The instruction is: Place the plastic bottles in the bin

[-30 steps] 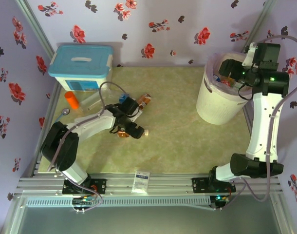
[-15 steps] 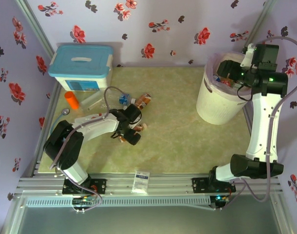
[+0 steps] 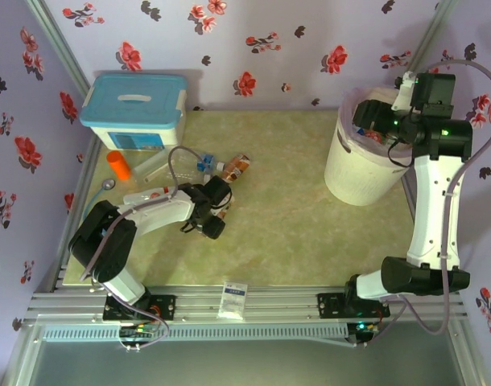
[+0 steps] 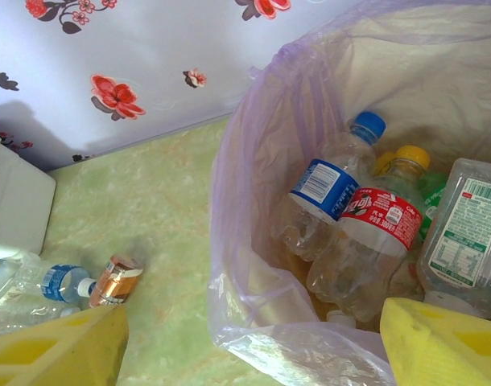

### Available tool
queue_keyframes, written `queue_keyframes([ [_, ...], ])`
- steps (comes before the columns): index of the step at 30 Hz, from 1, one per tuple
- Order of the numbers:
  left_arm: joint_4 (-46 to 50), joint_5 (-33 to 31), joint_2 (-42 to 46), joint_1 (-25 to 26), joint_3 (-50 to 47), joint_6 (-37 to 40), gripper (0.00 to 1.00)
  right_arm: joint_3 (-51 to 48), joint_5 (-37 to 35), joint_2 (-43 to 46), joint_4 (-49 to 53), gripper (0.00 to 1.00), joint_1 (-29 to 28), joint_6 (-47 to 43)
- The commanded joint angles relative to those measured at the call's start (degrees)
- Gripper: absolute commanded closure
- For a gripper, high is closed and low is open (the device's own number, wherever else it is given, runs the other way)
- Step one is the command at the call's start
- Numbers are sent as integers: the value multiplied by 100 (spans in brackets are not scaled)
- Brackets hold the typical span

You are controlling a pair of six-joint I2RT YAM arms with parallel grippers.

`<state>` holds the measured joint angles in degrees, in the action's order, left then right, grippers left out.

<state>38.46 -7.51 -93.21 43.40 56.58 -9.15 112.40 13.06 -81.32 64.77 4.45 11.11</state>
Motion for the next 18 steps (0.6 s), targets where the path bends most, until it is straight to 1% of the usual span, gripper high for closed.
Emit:
queue_keyframes([
  [1,131,-33,244,20,185,-123,40,106,-78,180,62,18,-144,-43],
  [3,155,-14,430,20,243,-170,41,128,-26,217,25,18,-392,-57],
  [7,-27,-66,935,2,353,-379,42,92,210,308,-200,18,-1269,-15],
  [9,-449,-41,1230,-15,316,-561,48,45,249,305,-329,18,-1812,41],
  [12,-1184,-31,1581,-33,208,-722,53,-189,306,268,-654,18,-2399,185],
  [16,-2234,-31,1943,-85,-5,-1033,62,-589,599,106,-1206,18,-2915,439],
  [18,-2730,-33,2151,-101,-150,-1154,64,-992,802,87,-1818,17,-3118,746],
])
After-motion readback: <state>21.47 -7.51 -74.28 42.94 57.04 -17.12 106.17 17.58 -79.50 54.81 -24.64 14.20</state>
